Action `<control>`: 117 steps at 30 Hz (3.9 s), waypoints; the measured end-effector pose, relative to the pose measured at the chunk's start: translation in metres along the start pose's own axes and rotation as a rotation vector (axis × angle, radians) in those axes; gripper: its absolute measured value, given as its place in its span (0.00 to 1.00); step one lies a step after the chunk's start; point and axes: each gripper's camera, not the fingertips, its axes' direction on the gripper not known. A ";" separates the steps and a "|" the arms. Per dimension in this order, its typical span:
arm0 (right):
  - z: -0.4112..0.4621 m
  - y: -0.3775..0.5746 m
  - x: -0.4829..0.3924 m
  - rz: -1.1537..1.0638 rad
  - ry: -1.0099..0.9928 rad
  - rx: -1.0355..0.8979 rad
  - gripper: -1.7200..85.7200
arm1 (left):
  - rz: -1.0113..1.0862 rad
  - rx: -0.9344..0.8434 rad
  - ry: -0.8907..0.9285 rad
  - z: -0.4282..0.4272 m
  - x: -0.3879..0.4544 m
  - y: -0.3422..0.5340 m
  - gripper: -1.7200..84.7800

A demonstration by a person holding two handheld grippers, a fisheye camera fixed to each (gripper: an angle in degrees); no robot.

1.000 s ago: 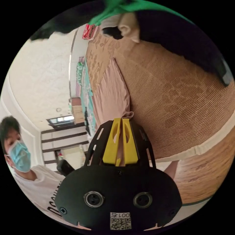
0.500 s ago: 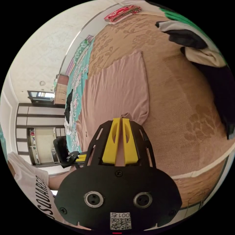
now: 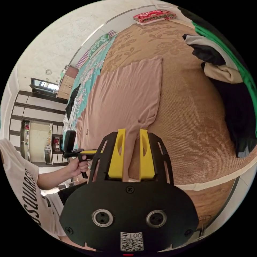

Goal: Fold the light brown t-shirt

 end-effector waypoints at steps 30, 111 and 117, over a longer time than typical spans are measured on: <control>-0.002 0.101 -0.176 0.120 0.226 -0.047 0.02 | 0.417 -0.107 -0.290 -0.051 0.018 -0.075 0.01; 0.226 -0.384 -0.523 -0.706 -0.319 -0.291 0.08 | 0.303 0.239 -0.763 -0.390 -0.083 0.283 0.01; 0.267 -0.416 -0.491 -0.535 -0.366 -0.355 0.12 | 0.293 0.226 -0.878 -0.348 -0.065 0.280 0.01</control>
